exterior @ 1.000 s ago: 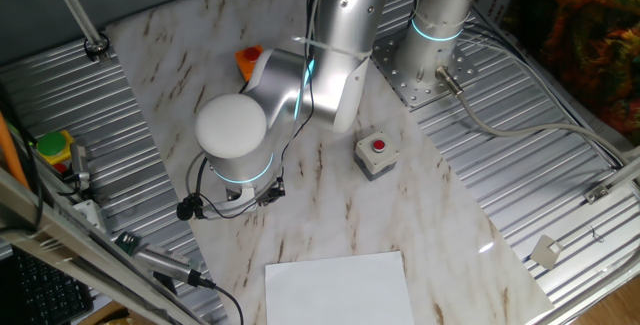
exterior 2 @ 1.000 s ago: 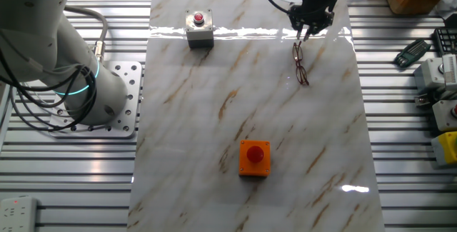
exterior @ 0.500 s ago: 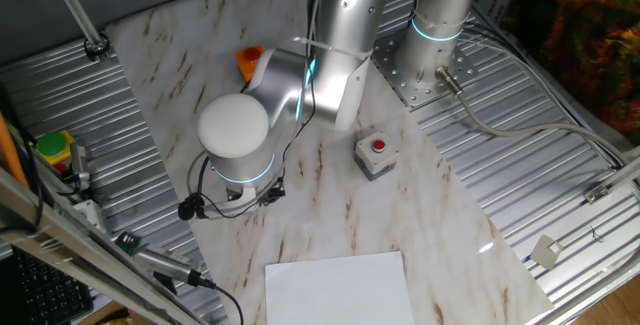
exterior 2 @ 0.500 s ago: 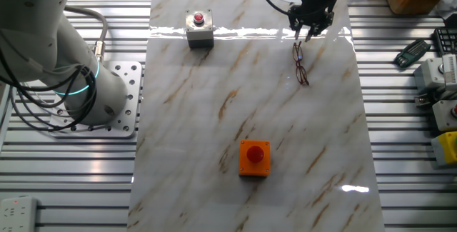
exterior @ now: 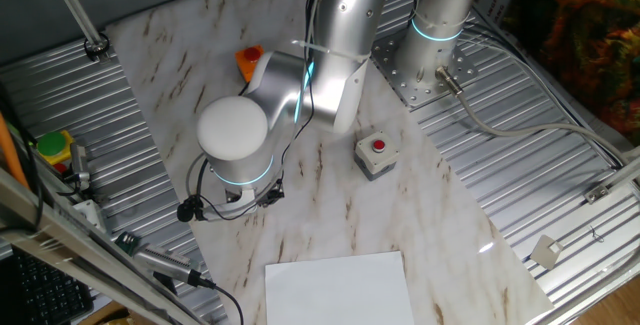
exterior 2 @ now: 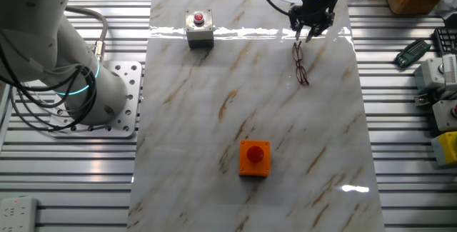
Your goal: Unfold the leg of the glasses (with one hand)
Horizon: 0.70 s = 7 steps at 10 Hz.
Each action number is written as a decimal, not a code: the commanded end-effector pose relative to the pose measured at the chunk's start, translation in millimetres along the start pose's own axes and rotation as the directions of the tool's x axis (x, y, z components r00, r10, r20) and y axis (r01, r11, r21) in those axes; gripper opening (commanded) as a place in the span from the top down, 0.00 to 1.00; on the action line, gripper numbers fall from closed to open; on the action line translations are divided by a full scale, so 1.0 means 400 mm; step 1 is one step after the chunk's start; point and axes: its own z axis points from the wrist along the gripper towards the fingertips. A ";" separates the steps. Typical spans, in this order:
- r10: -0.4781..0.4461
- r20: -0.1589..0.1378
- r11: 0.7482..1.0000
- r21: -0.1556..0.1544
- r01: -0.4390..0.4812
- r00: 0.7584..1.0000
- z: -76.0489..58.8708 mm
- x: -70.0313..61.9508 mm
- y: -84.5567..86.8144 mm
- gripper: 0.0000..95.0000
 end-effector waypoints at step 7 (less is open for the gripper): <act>0.002 0.008 1.000 0.000 -0.002 1.000 0.009 -0.002 -0.002 0.80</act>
